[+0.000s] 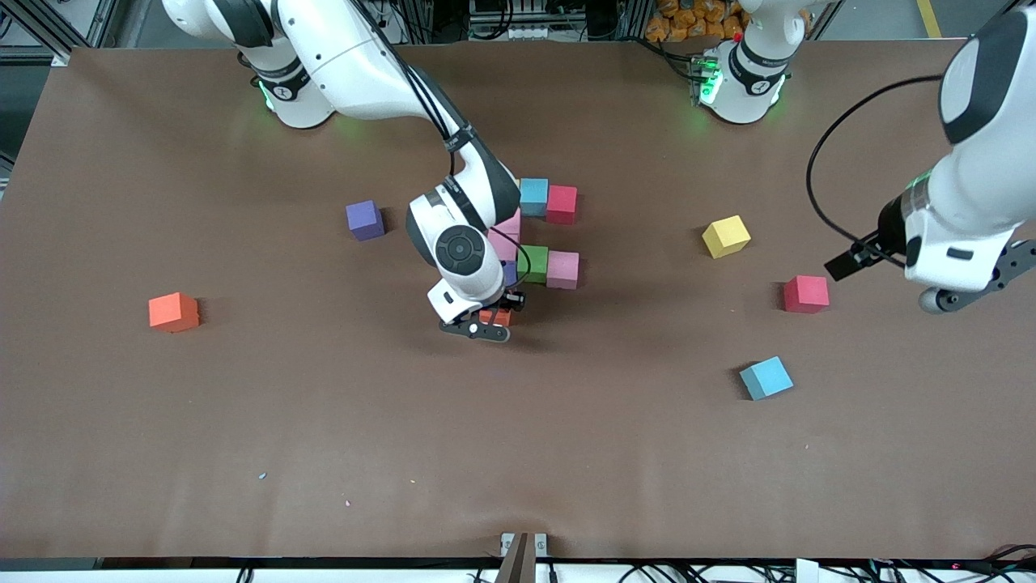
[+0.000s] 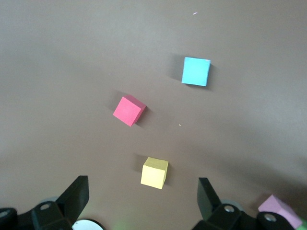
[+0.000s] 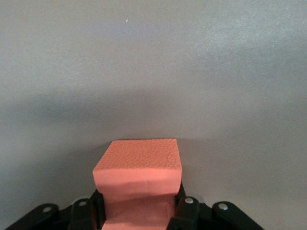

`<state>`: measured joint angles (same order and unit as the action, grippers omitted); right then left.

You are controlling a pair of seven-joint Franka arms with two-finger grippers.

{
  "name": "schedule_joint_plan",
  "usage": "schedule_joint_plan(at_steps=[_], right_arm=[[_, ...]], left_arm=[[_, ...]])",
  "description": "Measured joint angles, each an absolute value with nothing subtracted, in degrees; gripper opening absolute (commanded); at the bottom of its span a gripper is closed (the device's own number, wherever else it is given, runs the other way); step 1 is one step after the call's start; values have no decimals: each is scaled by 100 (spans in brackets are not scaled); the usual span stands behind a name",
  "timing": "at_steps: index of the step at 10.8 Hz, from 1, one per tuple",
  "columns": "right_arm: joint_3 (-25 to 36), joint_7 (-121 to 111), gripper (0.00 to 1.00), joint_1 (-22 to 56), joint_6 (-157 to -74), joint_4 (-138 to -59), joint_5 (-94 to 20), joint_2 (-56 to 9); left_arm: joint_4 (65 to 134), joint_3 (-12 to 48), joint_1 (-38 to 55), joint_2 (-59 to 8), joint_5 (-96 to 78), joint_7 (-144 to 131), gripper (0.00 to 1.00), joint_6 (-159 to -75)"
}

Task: Arrange 11 blocks into digit 3
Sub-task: 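Lower the red block with the right gripper while the left gripper rises away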

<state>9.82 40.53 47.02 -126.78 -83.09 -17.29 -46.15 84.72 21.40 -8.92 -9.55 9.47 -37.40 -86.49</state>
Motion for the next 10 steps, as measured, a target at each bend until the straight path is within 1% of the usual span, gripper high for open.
schedule_joint_plan(at_steps=[2, 5, 6, 8, 10], right_arm=[[980, 4053, 0, 4702, -12618, -8244, -1775, -4616], [977, 4053, 0, 4702, -12547, -8180, -1779, -4626], [975, 4053, 0, 4703, -12547, -8175, -1779, -4635], [969, 4053, 0, 4703, -12547, -8169, -1779, -4661], [949, 4053, 0, 4704, -12551, -8167, -1779, -4703]], left_arm=[[8505, 1894, -572, -613, 816, -3210, 100, -8633], [8711, 1122, 104, -59, 626, -2327, 100, -8620], [8758, 995, 163, 65, 548, -1990, 100, -8620], [8762, 921, 135, 104, 308, -1486, 100, -8693], [8764, 905, 135, 99, -16, -1360, 100, -8997]])
